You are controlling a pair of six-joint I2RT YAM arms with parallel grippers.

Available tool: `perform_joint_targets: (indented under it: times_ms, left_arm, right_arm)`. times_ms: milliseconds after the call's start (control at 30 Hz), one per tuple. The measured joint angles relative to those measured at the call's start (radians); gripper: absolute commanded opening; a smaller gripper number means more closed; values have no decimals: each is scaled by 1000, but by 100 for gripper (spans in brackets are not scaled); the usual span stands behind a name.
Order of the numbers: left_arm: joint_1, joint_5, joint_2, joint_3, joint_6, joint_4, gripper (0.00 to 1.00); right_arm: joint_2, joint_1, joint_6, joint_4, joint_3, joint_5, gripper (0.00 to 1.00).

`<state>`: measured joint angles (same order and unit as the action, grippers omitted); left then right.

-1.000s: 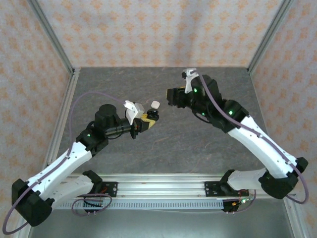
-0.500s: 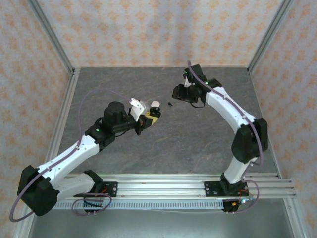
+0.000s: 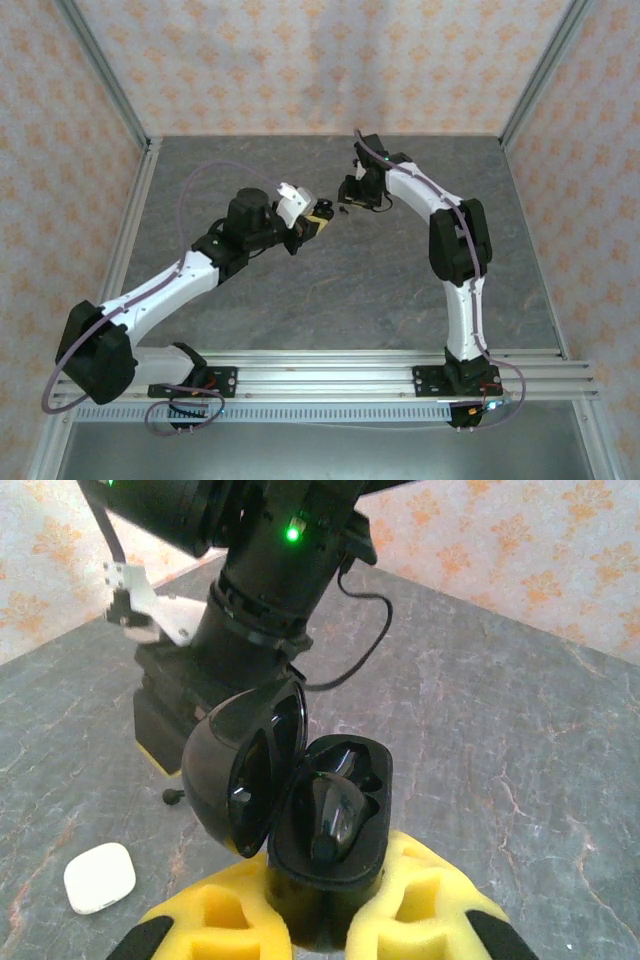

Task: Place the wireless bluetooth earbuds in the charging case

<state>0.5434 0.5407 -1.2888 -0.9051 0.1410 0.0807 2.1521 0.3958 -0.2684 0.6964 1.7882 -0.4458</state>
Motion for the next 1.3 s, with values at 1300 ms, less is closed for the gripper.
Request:
perform_joint_targets:
  times_ms: [1300]
  left_arm:
    - [0,-3,-19,-17,-12,16,0]
  right_arm:
    - [264,42,153,142,286,120,27]
